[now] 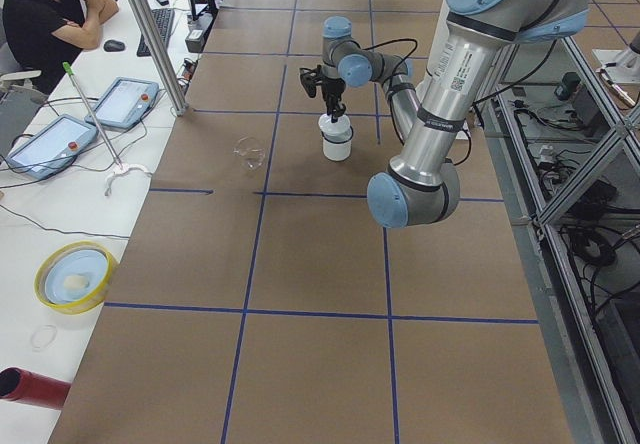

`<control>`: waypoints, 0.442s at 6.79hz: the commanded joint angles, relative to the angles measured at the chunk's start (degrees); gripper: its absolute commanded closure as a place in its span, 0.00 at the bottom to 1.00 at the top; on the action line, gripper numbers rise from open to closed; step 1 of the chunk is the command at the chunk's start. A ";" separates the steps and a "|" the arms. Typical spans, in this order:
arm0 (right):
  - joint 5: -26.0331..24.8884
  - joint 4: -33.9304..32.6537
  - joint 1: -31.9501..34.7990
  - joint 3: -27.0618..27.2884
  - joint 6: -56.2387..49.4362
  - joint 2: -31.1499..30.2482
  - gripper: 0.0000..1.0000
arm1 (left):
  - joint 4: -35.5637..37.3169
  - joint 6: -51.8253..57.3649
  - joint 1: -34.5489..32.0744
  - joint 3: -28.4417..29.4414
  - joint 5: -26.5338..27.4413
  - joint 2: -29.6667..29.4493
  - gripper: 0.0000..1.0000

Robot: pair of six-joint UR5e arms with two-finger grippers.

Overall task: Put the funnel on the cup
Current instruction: 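Close the left gripper on the lid knob and lift it, then carry the lid beside the mug, nearer the robot, and lower it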

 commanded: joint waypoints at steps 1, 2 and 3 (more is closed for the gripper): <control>0.00 0.00 0.00 0.04 0.00 0.00 0.00 | 3.52 0.47 -3.60 -6.78 0.01 0.51 1.00; 0.00 0.00 0.00 -0.05 0.00 0.00 0.00 | 3.53 0.57 -3.00 -8.11 0.01 3.91 1.00; 0.00 0.00 0.00 -0.05 0.00 0.00 0.00 | 2.92 0.91 -2.73 -11.00 0.01 8.20 1.00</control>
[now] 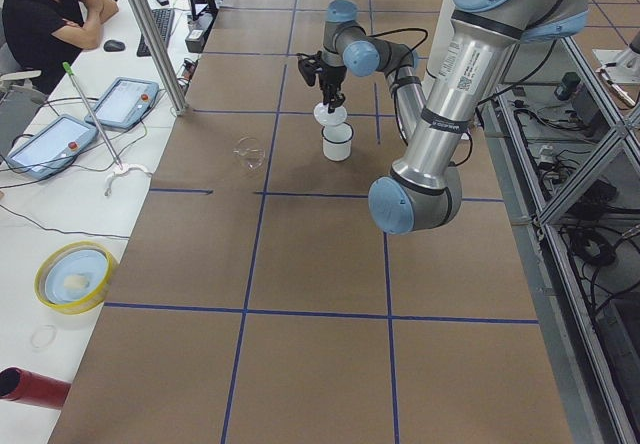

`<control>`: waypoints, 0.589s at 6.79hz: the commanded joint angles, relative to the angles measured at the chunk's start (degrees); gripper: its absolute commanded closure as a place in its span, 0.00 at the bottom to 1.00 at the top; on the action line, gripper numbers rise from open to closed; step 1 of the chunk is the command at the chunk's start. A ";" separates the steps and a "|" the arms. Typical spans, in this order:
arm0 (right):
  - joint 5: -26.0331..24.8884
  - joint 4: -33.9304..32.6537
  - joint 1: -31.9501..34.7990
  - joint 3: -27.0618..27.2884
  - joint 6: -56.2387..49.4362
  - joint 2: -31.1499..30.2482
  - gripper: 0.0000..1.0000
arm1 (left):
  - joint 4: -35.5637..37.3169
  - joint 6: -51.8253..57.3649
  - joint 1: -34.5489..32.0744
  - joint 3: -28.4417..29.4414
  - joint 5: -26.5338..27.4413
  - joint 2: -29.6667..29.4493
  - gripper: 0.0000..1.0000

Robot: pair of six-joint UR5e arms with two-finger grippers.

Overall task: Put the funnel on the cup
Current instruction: 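Carry the lid beside the mug, nearer the robot, and lower it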

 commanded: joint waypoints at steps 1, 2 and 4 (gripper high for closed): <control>0.00 0.00 0.00 -0.04 0.00 0.00 0.00 | -2.92 2.15 1.37 -5.28 0.01 10.19 1.00; 0.00 0.00 0.00 -0.04 0.00 0.00 0.00 | -6.34 1.91 2.69 -4.70 0.01 13.39 1.00; 0.00 0.00 0.00 -0.04 0.00 0.00 0.00 | -9.61 1.55 5.85 -2.52 -0.34 17.19 1.00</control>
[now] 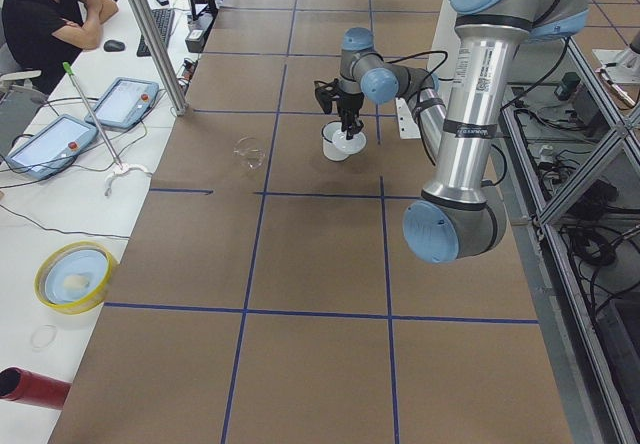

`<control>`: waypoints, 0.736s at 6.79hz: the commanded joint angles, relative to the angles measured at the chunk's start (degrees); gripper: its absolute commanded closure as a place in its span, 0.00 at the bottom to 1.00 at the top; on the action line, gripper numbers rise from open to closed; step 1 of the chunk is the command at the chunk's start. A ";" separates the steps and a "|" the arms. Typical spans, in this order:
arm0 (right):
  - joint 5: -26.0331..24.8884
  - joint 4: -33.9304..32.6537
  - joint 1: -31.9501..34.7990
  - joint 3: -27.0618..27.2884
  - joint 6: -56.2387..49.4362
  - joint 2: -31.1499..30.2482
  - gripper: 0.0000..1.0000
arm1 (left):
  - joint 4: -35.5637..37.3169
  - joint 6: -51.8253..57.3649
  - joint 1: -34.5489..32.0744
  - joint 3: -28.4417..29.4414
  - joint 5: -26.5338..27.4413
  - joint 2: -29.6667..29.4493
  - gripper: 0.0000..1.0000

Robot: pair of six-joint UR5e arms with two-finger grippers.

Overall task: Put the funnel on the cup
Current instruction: 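Carry the lid beside the mug, nearer the robot, and lower it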

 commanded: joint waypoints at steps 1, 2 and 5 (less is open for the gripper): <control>0.00 0.00 0.00 0.00 0.00 0.00 0.00 | -7.81 -2.16 2.29 6.36 -0.31 2.20 1.00; 0.00 0.00 0.00 0.00 0.00 0.00 0.00 | -11.43 -3.66 3.78 9.02 -0.31 2.29 1.00; 0.00 0.00 0.00 0.00 0.00 0.00 0.00 | -16.45 -3.41 4.32 13.95 -0.31 3.16 1.00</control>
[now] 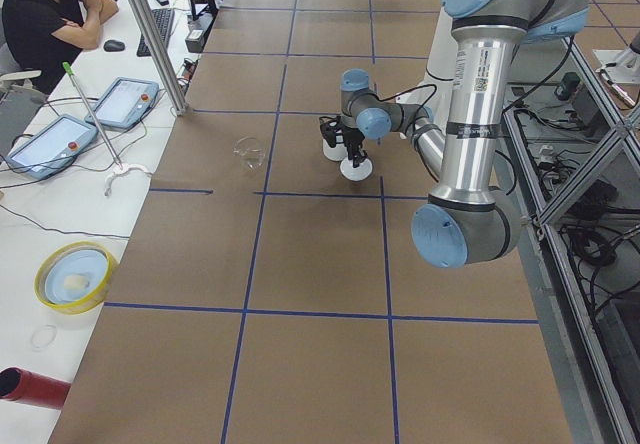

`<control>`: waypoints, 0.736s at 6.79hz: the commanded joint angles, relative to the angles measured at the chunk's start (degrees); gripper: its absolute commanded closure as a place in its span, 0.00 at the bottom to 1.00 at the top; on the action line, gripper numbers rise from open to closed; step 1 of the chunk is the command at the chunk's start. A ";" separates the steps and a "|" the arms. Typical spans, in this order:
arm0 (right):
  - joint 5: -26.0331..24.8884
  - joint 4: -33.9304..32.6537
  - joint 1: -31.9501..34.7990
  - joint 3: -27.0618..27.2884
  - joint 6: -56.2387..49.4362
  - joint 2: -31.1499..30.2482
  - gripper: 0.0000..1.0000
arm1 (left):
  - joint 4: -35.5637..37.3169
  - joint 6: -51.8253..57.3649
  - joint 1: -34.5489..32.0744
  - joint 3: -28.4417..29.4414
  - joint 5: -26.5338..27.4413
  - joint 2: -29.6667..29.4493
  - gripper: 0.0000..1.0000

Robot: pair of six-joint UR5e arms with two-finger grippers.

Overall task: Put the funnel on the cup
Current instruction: 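Carry the lid beside the mug, nearer the robot, and lower it, then open the left gripper to release the lid on the table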

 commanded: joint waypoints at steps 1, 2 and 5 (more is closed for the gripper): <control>0.00 0.00 0.00 0.00 0.00 0.00 0.00 | -4.64 -0.08 0.08 3.04 -0.09 0.59 1.00; 0.00 0.00 0.00 0.09 0.00 0.00 0.00 | -4.92 -0.08 0.17 4.01 -0.09 0.85 1.00; 0.00 0.00 0.00 0.00 0.00 0.00 0.00 | -4.92 0.53 0.08 4.28 -0.09 0.94 0.01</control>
